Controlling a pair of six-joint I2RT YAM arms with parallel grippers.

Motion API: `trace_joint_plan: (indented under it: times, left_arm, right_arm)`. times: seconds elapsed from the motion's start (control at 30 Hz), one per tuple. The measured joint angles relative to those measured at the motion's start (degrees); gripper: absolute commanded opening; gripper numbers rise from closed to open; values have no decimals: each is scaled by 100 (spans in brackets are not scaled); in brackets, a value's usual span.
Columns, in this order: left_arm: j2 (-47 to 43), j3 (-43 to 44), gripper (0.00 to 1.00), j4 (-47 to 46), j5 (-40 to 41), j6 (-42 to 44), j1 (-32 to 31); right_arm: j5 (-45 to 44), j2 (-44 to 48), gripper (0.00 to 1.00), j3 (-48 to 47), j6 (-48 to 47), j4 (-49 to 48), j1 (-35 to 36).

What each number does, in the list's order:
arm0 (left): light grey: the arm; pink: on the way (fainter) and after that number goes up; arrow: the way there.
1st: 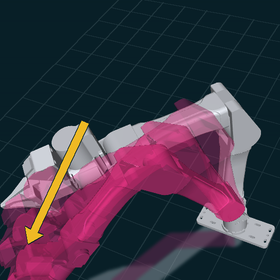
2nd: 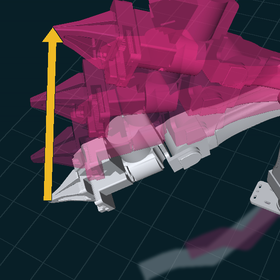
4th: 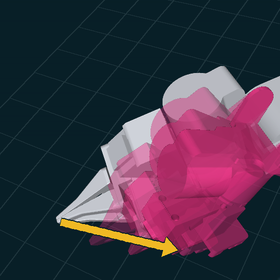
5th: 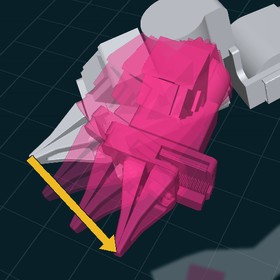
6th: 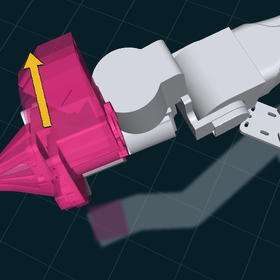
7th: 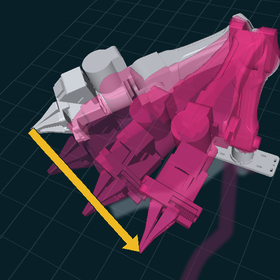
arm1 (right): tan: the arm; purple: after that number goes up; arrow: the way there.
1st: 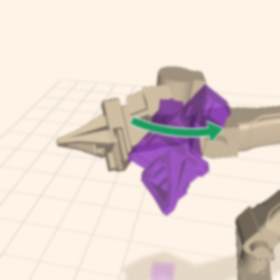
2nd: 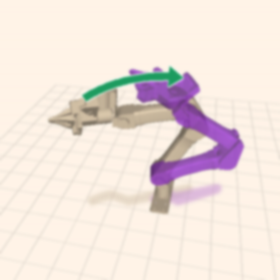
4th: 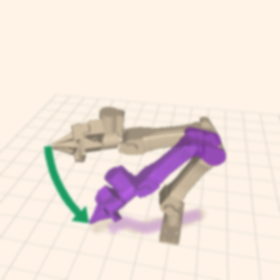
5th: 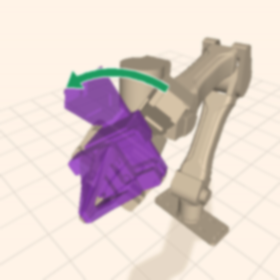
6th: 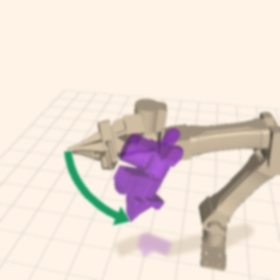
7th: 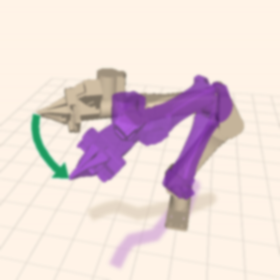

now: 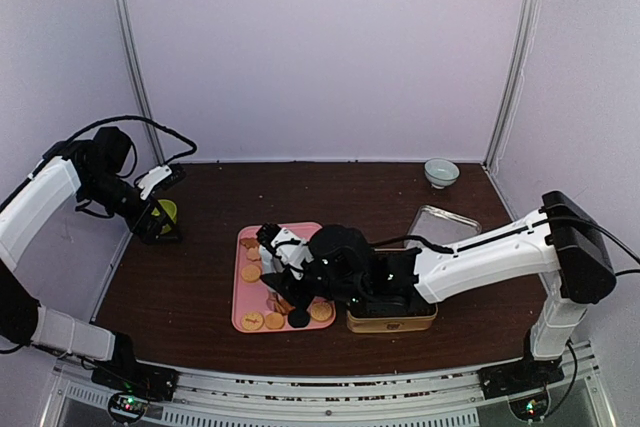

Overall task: Pack the cookies
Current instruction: Pick up the fake cookies from the plate.

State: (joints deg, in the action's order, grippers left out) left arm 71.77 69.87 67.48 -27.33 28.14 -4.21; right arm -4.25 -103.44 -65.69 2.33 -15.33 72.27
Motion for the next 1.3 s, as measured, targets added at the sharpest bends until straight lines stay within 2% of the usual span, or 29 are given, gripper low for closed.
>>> trace_joint_plan:
  times: [0.33, 0.77, 1.03, 1.3]
  left_arm:
    - [2, 0, 94, 7, -57, 2, 0]
    - [55, 26, 93, 31, -107, 2, 0]
    - [90, 90, 93, 57, -142, 0, 2]
    - [87, 92, 93, 57, -105, 4, 4]
  right_arm:
    - [-72, 4, 42, 223, 289, -282, -7]
    - [293, 72, 30, 380, 791, -428, -358]
    - [354, 72, 24, -59, 619, 96, -389]
    - [407, 201, 22, -505, 404, 240, -448]
